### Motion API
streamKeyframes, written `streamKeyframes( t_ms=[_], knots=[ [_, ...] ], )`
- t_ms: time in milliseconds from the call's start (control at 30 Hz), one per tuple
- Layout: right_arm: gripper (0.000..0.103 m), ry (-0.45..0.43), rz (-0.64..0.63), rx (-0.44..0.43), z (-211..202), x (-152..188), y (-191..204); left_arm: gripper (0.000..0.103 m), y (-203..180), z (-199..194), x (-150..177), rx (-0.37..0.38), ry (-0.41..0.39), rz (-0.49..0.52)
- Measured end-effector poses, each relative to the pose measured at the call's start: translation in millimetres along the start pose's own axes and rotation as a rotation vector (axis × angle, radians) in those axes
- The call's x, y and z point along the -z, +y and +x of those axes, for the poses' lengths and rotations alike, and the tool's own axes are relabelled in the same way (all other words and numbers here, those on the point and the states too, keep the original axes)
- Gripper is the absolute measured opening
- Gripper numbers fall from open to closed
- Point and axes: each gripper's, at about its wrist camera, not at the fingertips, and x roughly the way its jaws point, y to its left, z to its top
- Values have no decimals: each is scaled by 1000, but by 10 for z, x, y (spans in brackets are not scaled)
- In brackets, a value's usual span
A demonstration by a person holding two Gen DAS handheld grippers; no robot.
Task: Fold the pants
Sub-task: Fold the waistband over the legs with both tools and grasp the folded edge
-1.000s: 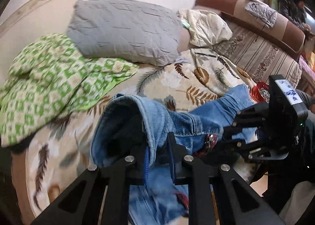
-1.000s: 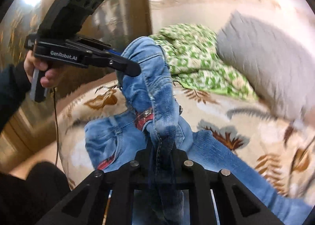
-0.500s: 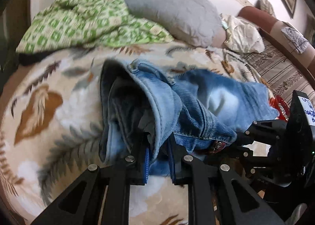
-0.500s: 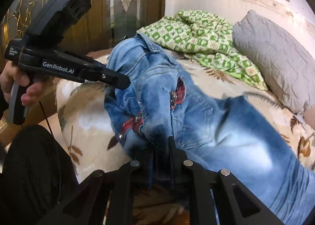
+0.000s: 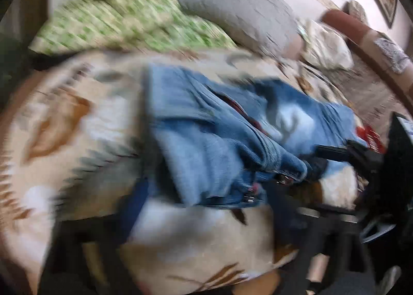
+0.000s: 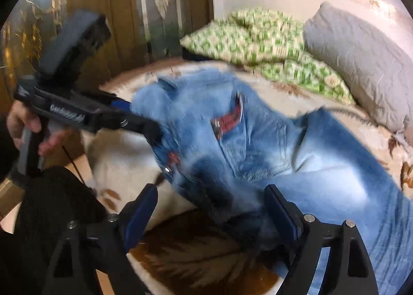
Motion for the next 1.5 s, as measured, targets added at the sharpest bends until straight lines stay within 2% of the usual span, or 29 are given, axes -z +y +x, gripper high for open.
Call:
streamKeyframes(
  t_ms=[67, 167, 333, 400, 467, 567, 667, 767, 1000, 1100, 1200, 1267, 1433, 1500],
  knots=[
    [86, -28, -1, 15, -178, -25, -26, 97, -30, -283, -13, -43, -73, 12],
    [86, -64, 66, 46, -479, 0, -199, 97, -189, -528, -95, -99, -143, 66],
    [87, -83, 330, 192, -1037, 283, -790, 99, -762, -443, -270, -74, -169, 187],
    [87, -79, 500, 244, -1253, 502, -1073, 99, -1053, -256, -338, -29, -153, 233],
    [87, -86, 700, 281, -1472, 810, -1365, 99, -1351, -50, -396, 62, -131, 274],
    [87, -105, 901, 377, -1754, 1197, -1630, 99, -1843, 286, -542, 165, -92, 349],
    [87, -116, 1058, 434, -1899, 1470, -1833, 99, -2244, 538, -738, 231, -45, 397],
    [87, -130, 1188, 449, -1920, 1678, -2033, 99, -2612, 765, -994, 311, 19, 445],
    [87, -224, 1406, 382, -1757, 1986, -2410, 99, -3360, 1323, -1448, 424, 165, 652],
    [87, -278, 1519, 337, -1739, 2196, -2540, 99, -3569, 1595, -1454, 433, 234, 814],
    [87, -333, 1567, 315, -1752, 2267, -2636, 99, -3732, 1878, -1428, 421, 348, 934],
    [88, -363, 1590, 297, -1749, 2279, -2693, 98, -3831, 1987, -1424, 448, 401, 942],
    [87, -379, 1618, 276, -1662, 2283, -2805, 98, -4212, 2070, -1481, 537, 380, 980],
    [84, -391, 1636, 267, -1625, 2304, -2858, 97, -4317, 2167, -1495, 548, 415, 994]
  ],
)
